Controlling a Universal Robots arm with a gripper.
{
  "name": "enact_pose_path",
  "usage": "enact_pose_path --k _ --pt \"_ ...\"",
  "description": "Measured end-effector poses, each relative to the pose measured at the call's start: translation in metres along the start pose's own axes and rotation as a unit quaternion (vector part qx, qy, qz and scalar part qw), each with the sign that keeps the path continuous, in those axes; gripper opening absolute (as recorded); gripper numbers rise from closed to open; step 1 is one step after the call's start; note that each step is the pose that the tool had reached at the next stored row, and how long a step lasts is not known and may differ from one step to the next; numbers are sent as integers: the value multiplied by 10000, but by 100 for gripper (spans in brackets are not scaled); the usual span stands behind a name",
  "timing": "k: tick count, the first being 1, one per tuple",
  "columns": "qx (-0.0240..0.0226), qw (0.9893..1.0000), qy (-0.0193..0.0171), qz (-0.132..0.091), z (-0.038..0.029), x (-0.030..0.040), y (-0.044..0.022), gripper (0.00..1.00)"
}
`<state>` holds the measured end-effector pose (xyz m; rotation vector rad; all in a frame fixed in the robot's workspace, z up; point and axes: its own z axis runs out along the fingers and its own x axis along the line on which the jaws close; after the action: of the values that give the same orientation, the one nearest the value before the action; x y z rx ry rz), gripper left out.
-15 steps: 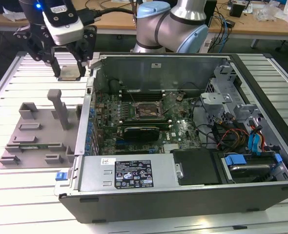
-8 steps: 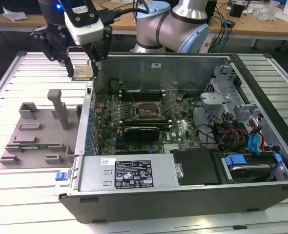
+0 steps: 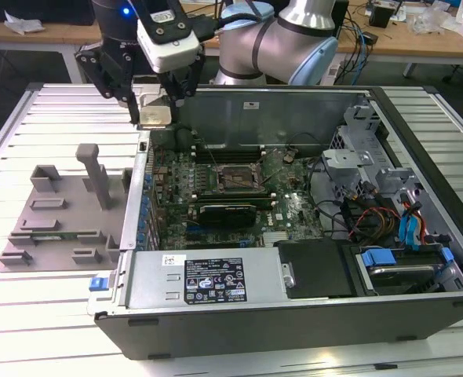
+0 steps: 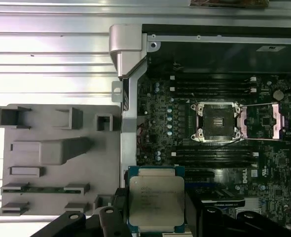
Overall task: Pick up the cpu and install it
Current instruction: 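Pick up the cpu and move it towards the insertion slot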
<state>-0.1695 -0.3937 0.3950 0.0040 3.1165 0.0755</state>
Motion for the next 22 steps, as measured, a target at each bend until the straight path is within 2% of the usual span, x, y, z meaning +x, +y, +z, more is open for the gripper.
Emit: enact_pose_path --k 14,15,17,21,22 --pt "0 10000 0 0 9 -375 1 55" --pt "0 10000 0 0 12 -522 1 55" --pt "0 10000 0 0 14 -593 1 55" --pt "0 10000 0 0 17 -682 1 55" --pt "0 10000 0 0 18 -726 1 55"
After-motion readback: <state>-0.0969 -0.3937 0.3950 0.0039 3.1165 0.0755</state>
